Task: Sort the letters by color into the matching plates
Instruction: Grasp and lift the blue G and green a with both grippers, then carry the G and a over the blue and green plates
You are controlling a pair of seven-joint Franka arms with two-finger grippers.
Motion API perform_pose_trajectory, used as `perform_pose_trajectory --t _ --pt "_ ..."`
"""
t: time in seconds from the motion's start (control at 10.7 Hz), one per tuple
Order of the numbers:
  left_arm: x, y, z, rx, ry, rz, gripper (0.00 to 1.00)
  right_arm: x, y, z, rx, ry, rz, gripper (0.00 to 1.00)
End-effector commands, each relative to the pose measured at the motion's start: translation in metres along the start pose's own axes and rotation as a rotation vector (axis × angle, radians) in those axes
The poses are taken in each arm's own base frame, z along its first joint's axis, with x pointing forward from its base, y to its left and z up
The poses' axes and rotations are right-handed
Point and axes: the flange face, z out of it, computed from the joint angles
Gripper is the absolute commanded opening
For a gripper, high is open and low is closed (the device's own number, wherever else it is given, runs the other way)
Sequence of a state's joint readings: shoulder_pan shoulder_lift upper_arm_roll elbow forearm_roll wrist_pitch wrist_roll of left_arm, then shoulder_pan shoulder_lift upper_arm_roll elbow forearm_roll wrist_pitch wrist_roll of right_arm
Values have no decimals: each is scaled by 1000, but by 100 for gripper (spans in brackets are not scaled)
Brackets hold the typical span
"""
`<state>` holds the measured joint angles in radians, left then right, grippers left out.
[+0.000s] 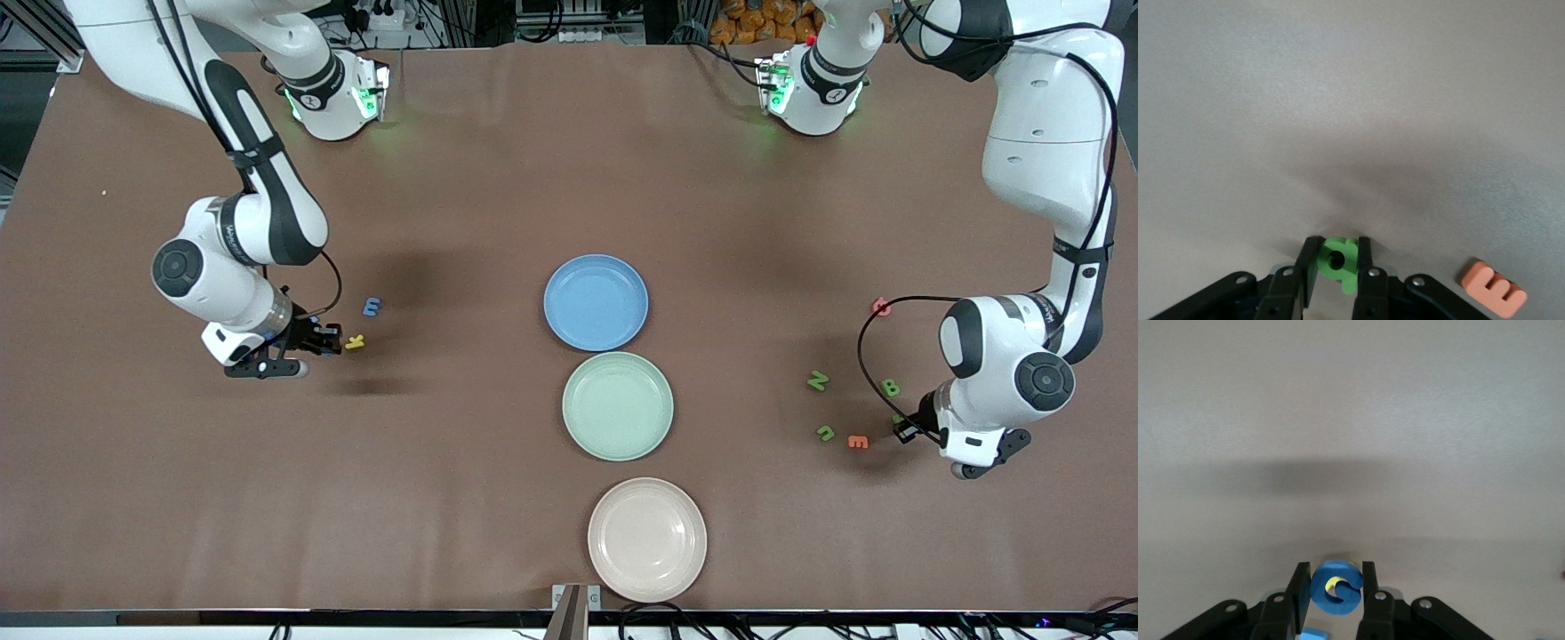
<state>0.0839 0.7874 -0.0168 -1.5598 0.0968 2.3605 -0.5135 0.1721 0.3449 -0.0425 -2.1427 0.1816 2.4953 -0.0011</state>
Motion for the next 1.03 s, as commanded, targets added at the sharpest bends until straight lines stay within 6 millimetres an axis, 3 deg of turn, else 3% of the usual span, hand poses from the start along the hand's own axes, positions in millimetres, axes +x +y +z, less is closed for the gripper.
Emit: perform_pose_trajectory --t 0.0,0.28,0.56,0.94 --pt "-13 32 -14 9 27 37 0 -6 -47 -9 37 -4 76 0" --pt "-29 59 -35 17 15 78 0 -10 -105 -18 63 -21 141 0" --pt "-48 85 -63 21 -6 93 0 -23 -178 -27 78 -47 212 0" --pt "-99 150 -91 -8 -29 63 0 -48 -251 -25 98 -59 287 0"
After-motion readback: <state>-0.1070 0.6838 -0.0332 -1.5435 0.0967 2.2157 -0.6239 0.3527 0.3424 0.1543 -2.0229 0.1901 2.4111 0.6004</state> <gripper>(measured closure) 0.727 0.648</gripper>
